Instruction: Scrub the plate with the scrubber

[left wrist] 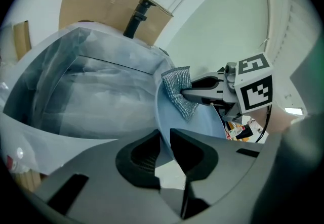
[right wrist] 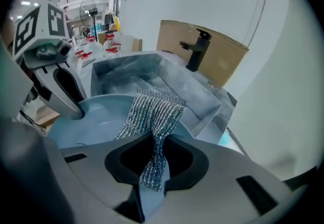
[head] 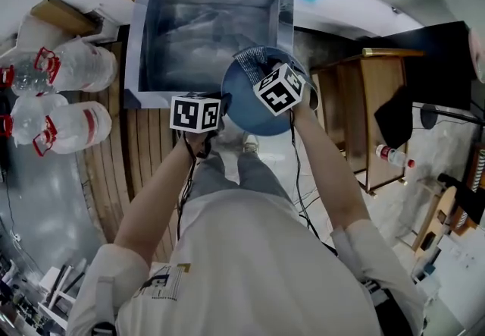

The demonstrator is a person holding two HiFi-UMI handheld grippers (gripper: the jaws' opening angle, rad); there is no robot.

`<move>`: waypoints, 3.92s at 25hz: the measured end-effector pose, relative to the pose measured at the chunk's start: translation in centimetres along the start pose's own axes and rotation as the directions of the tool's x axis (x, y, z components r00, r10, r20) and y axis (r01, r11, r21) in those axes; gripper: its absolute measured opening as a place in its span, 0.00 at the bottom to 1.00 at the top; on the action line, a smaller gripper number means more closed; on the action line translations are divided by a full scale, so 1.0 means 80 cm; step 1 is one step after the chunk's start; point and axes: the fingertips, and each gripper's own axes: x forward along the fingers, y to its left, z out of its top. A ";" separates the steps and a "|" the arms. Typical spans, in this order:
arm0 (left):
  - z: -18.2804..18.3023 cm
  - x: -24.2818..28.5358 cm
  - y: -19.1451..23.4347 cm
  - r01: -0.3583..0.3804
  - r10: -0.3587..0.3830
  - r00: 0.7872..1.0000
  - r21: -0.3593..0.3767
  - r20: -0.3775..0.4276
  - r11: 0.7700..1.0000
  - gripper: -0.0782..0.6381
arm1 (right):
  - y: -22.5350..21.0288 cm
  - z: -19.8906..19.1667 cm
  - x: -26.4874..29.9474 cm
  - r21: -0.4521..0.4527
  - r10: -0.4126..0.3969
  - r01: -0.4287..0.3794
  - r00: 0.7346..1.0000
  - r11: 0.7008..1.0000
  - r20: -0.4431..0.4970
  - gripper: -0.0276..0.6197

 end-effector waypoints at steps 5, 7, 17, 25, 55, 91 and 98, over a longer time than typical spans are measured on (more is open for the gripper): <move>0.004 -0.006 0.009 0.017 -0.012 0.999 -0.095 0.043 0.995 0.20 | -0.038 -0.026 -0.004 -0.085 -0.086 0.079 0.993 0.993 -0.084 0.18; 0.007 -0.008 0.013 0.001 0.004 0.999 -0.096 0.053 0.995 0.19 | -0.045 -0.043 -0.014 -0.104 -0.093 0.081 0.988 0.991 -0.123 0.18; 0.012 -0.011 0.021 -0.052 0.071 0.991 -0.165 0.112 0.985 0.15 | 0.046 -0.120 -0.078 -0.141 0.044 -0.087 0.959 0.986 -0.280 0.18; 0.009 -0.009 0.011 -0.023 0.047 0.993 -0.209 0.113 0.978 0.16 | 0.143 -0.088 -0.074 -0.108 0.196 -0.217 0.965 0.970 -0.175 0.19; -0.005 -0.020 0.027 0.051 0.007 0.991 -0.417 0.135 0.907 0.17 | -0.023 -0.056 -0.024 -0.280 0.001 -0.086 0.957 0.956 -0.291 0.19; -0.005 -0.022 0.029 0.106 -0.023 0.984 -0.480 0.176 0.871 0.18 | -0.040 -0.027 0.003 -0.263 -0.094 0.020 0.957 0.965 -0.273 0.21; -0.004 -0.023 0.029 0.104 -0.014 0.982 -0.474 0.190 0.874 0.18 | 0.007 -0.095 -0.052 -0.197 0.010 -0.083 0.939 0.977 -0.344 0.21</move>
